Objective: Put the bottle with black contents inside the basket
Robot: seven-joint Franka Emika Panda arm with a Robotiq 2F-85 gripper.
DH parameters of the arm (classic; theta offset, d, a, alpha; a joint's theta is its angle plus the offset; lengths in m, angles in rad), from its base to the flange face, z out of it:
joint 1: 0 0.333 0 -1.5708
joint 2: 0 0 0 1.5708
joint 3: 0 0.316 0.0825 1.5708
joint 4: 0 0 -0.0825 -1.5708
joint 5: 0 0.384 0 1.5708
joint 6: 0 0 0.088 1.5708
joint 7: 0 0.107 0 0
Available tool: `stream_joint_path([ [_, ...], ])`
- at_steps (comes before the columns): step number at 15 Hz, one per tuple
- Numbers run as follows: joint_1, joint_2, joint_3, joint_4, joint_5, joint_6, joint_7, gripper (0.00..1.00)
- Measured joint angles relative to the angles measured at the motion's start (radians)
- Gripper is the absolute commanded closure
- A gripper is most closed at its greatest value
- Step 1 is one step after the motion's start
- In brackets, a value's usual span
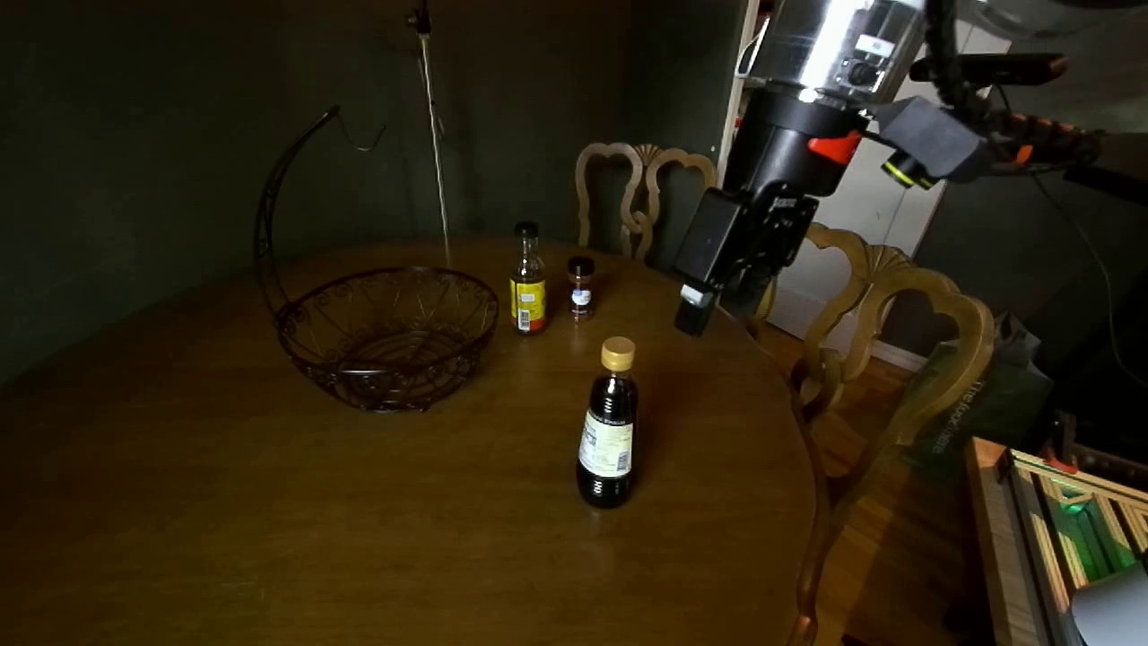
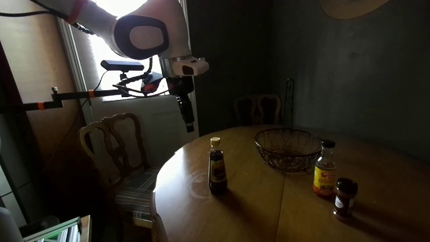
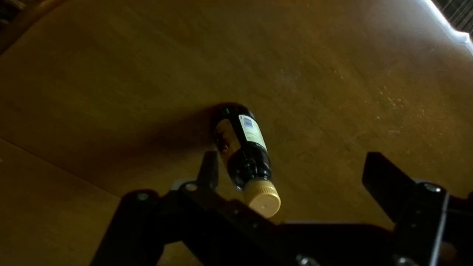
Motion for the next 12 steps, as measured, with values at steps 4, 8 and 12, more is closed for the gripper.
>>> stream_joint_path([
  [4,0.000,0.099,0.000,0.016,-0.009,0.092,-0.020,0.00],
  [8,0.000,0.188,0.000,0.050,-0.025,0.147,-0.021,0.00],
  [12,-0.004,0.261,-0.003,0.089,-0.073,0.182,-0.020,0.26],
])
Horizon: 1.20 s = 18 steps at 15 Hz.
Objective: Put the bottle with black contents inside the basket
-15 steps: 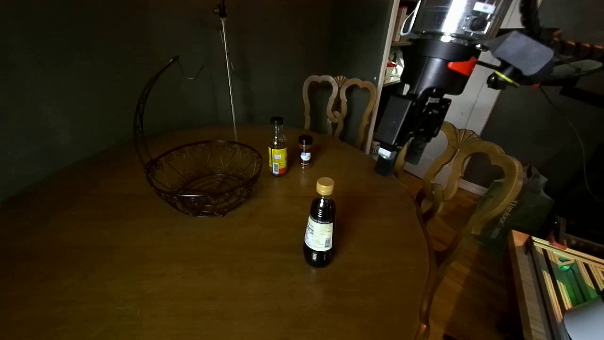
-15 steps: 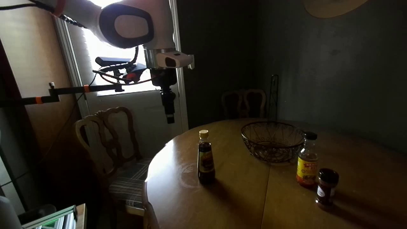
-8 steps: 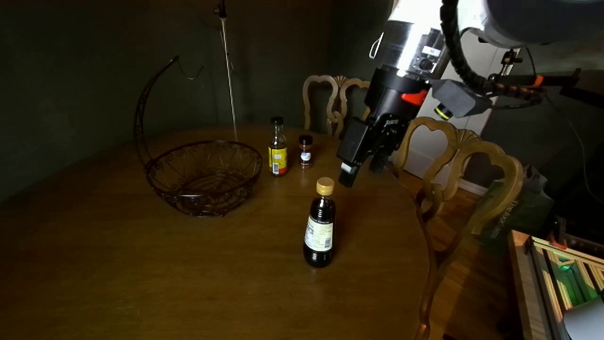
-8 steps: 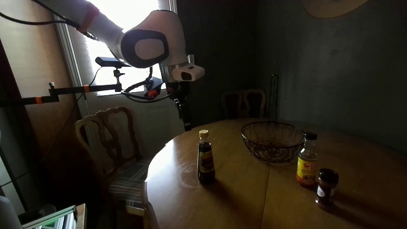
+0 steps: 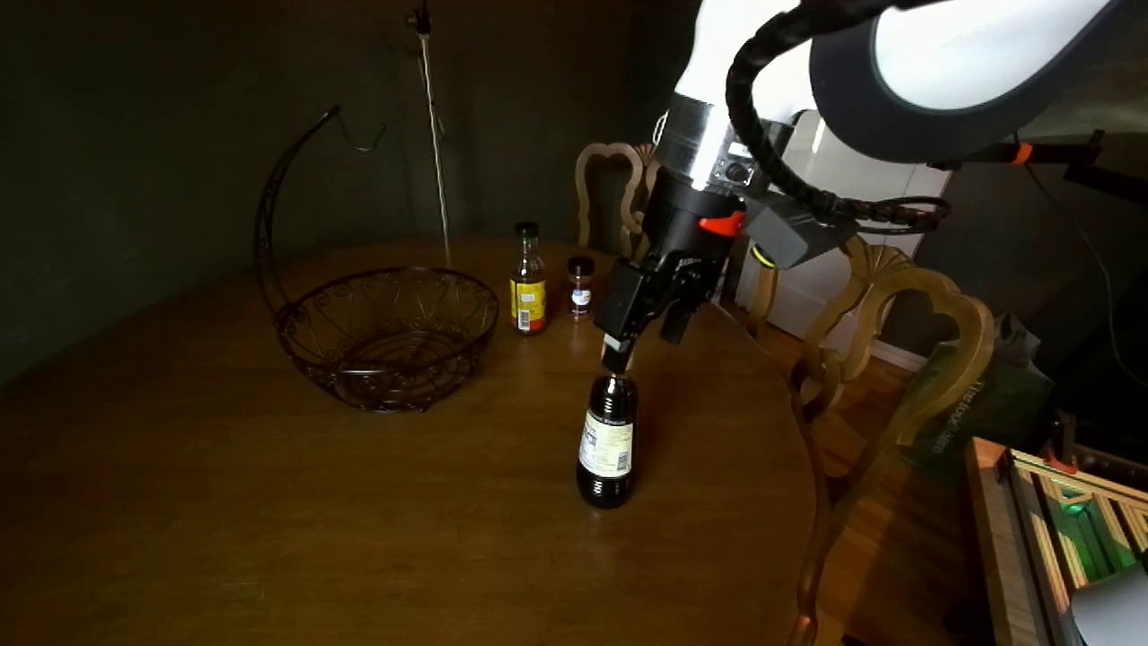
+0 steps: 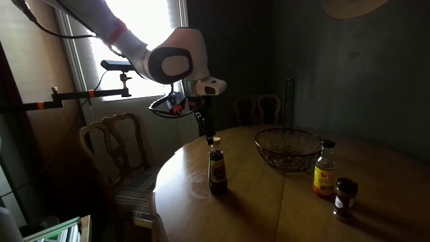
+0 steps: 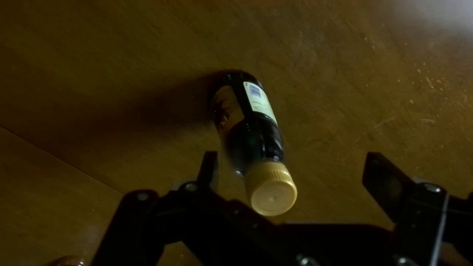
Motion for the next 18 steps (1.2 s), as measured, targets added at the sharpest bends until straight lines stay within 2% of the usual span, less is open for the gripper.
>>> stream_joint_path([
  [4,-0.006,0.050,-0.008,0.035,-0.067,0.001,0.006,0.58],
  [5,-0.006,0.059,-0.010,0.041,-0.080,0.001,0.006,0.59],
  [8,-0.005,0.085,-0.012,0.056,-0.102,0.001,0.007,0.43],
  [9,-0.004,0.091,-0.012,0.060,-0.105,0.001,0.007,0.31],
  [10,-0.003,0.097,-0.012,0.065,-0.110,0.001,0.007,0.27],
  [11,-0.003,0.102,-0.012,0.070,-0.118,0.001,0.008,0.32],
  [12,-0.003,0.106,-0.012,0.075,-0.126,0.001,0.008,0.50],
  [13,-0.003,0.108,-0.012,0.079,-0.136,0.001,0.009,0.56],
  [14,-0.003,0.109,-0.012,0.081,-0.146,0.001,0.010,0.57],
  [18,0.003,0.111,-0.012,0.090,-0.158,0.000,0.013,0.87],
])
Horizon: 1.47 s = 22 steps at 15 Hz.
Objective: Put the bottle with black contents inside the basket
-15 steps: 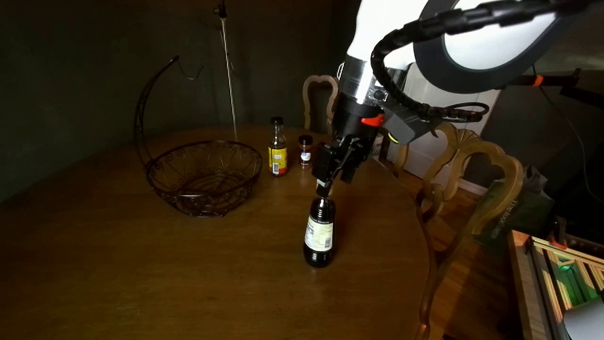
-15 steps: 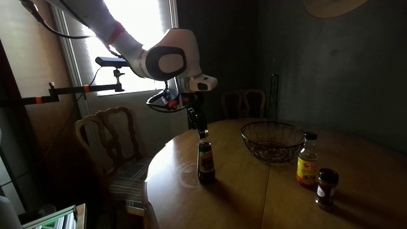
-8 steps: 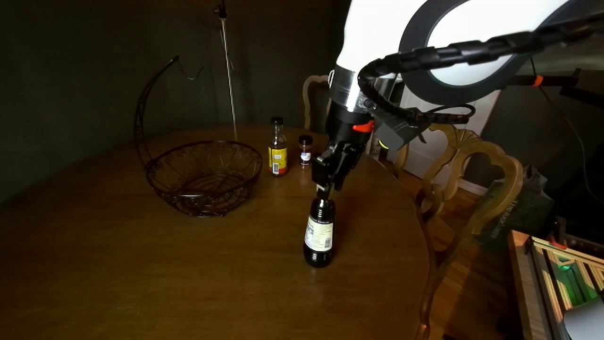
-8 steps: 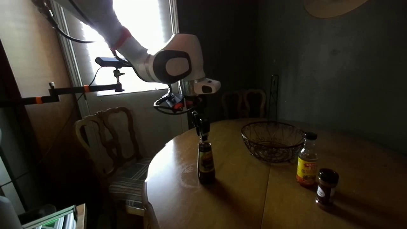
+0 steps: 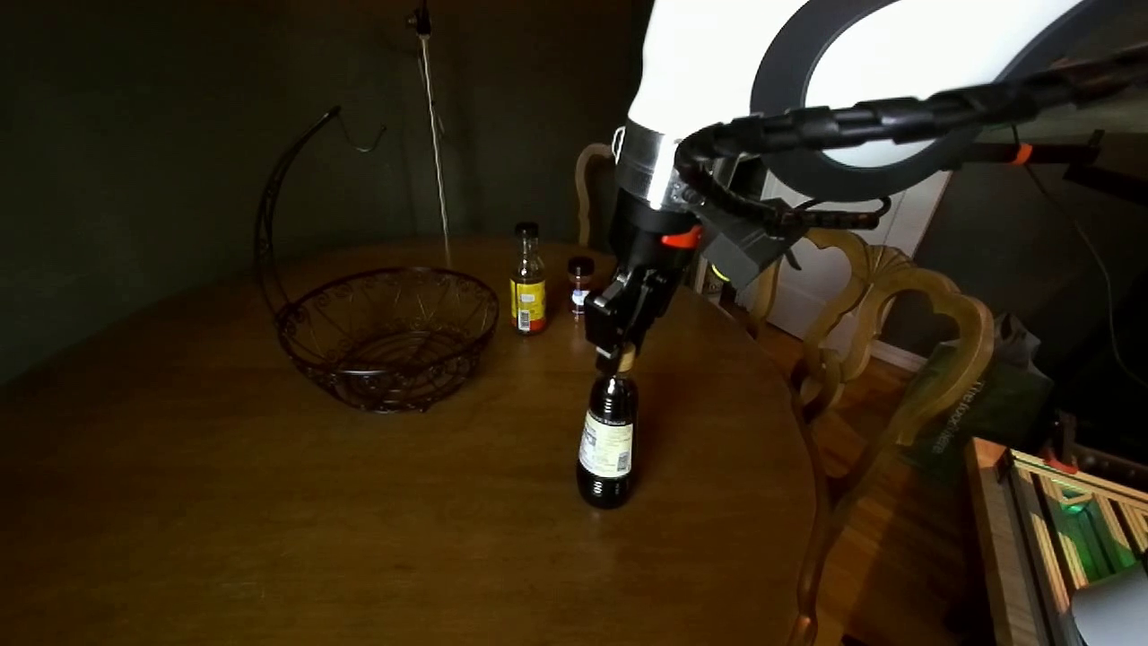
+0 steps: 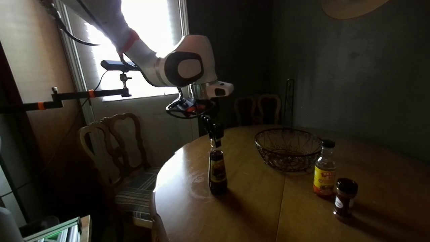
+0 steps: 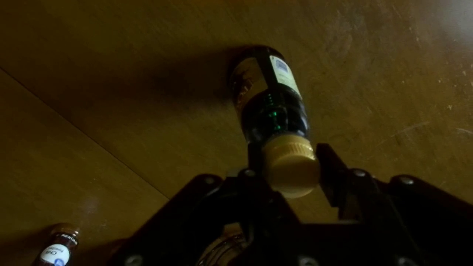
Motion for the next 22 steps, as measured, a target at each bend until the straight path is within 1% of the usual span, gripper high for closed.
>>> stream_joint_path([
  [5,0.009,0.001,0.004,0.039,0.003,-0.063,0.012,0.87],
  [8,0.010,0.001,0.002,0.125,-0.002,-0.117,0.016,0.87],
  [12,0.010,0.026,0.000,0.273,0.000,-0.192,0.016,0.87],
  [15,0.010,0.089,-0.001,0.386,-0.013,-0.204,0.019,0.87],
  [17,0.010,0.147,-0.006,0.471,-0.043,-0.200,0.034,0.87],
  [22,0.024,0.296,-0.043,0.687,-0.117,-0.185,0.071,0.87],
])
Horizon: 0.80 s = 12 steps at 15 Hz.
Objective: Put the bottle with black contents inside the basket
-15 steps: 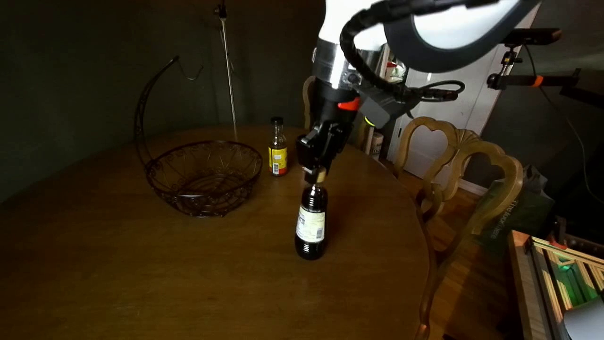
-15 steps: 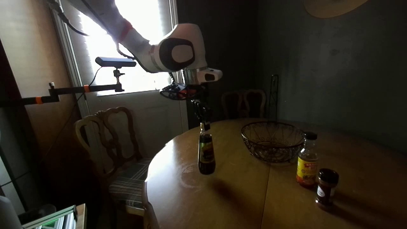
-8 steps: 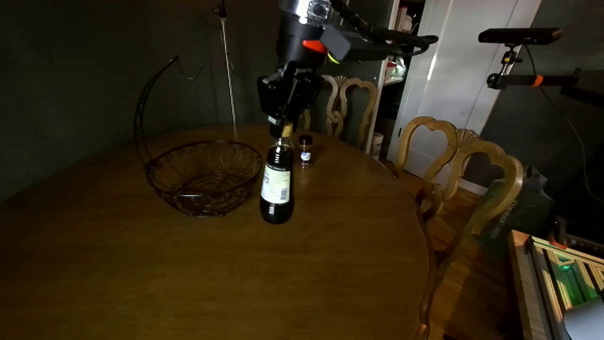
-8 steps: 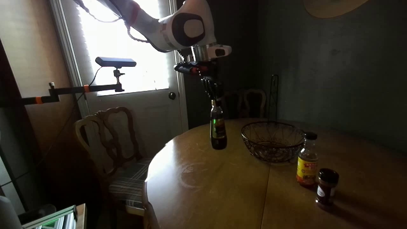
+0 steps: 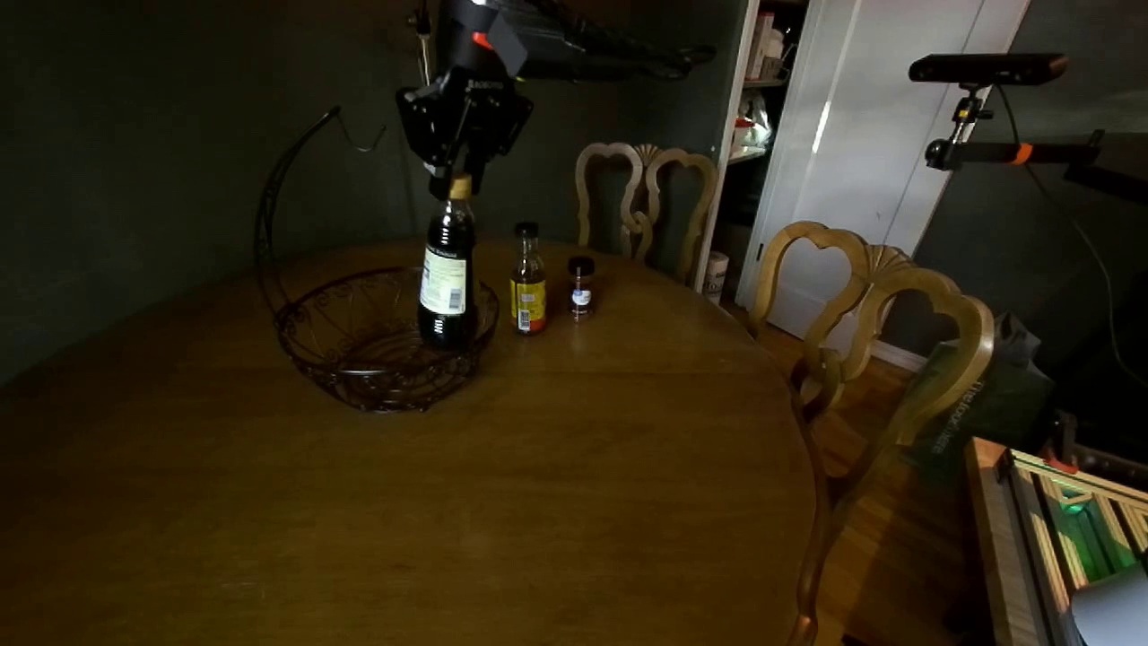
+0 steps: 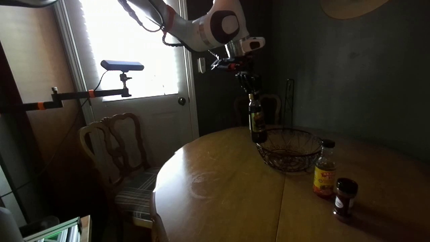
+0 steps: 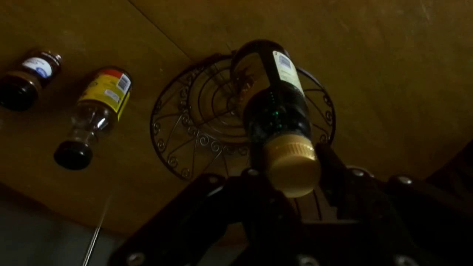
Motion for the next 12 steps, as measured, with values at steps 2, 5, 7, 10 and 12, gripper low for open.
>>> stream_joint_path([
  [2,0.011,0.053,-0.017,0.074,-0.012,0.019,0.010,0.87],
  [5,0.025,0.130,-0.042,0.162,-0.012,0.052,0.016,0.87],
  [7,0.032,0.176,-0.055,0.202,-0.012,0.073,0.016,0.87],
  [10,0.037,0.238,-0.070,0.246,-0.012,0.105,0.016,0.87],
  [12,0.039,0.278,-0.076,0.274,-0.010,0.120,0.015,0.87],
])
